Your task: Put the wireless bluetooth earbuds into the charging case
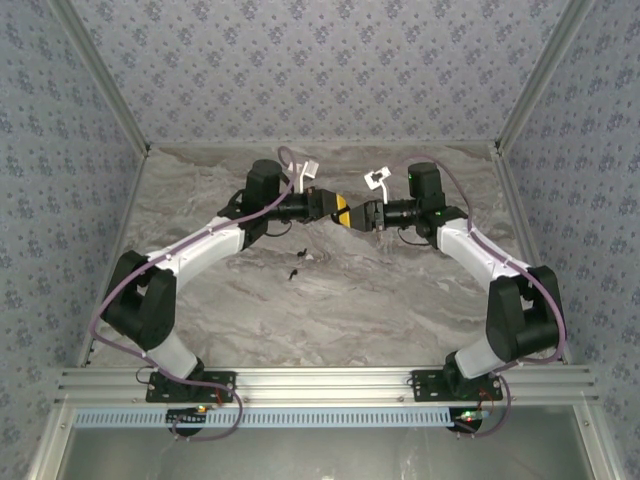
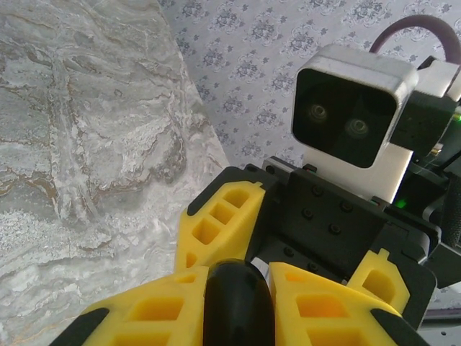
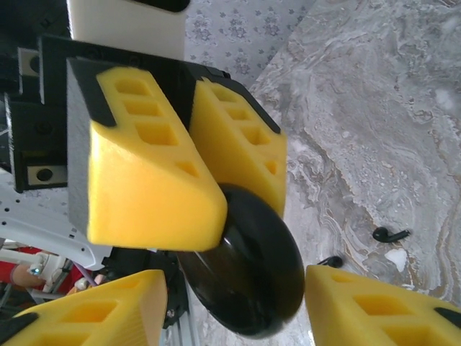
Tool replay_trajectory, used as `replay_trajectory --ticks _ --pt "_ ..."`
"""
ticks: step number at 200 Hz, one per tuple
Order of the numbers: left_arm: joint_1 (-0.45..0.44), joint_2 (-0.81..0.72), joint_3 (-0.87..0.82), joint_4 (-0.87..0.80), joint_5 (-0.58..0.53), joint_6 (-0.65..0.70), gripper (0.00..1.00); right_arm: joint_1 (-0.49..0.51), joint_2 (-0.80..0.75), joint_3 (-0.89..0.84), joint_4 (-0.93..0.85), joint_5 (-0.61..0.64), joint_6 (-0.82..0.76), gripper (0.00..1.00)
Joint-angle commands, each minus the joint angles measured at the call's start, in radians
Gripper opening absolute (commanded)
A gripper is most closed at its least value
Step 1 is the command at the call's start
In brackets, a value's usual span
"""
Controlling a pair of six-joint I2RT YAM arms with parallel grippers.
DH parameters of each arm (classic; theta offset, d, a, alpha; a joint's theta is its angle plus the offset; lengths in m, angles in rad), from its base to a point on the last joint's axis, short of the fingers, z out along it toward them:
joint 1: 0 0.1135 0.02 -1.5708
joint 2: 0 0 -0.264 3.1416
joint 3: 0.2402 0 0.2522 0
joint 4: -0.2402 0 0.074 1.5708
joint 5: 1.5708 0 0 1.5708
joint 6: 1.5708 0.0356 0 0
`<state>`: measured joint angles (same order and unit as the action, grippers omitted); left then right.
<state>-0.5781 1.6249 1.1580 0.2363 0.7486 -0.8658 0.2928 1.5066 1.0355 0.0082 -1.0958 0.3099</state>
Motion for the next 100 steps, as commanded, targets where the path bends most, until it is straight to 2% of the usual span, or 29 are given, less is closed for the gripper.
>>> replay_trajectory --ticks 1,46,100 --pt "-0.007 -0.034 0.027 0.030 0.021 -0.010 0.22 0.003 0.010 0.042 0.010 -0.043 -0.004 0.48" --pt "-0.007 -0.036 0.027 0.011 0.016 -0.001 0.26 0.001 -0.017 0.053 -0.035 -0.020 -0.017 0.24" --pt "-0.005 -0.080 0.035 -0.077 -0.029 0.054 0.53 -0.004 -0.059 0.048 -0.093 0.017 -0.031 0.17"
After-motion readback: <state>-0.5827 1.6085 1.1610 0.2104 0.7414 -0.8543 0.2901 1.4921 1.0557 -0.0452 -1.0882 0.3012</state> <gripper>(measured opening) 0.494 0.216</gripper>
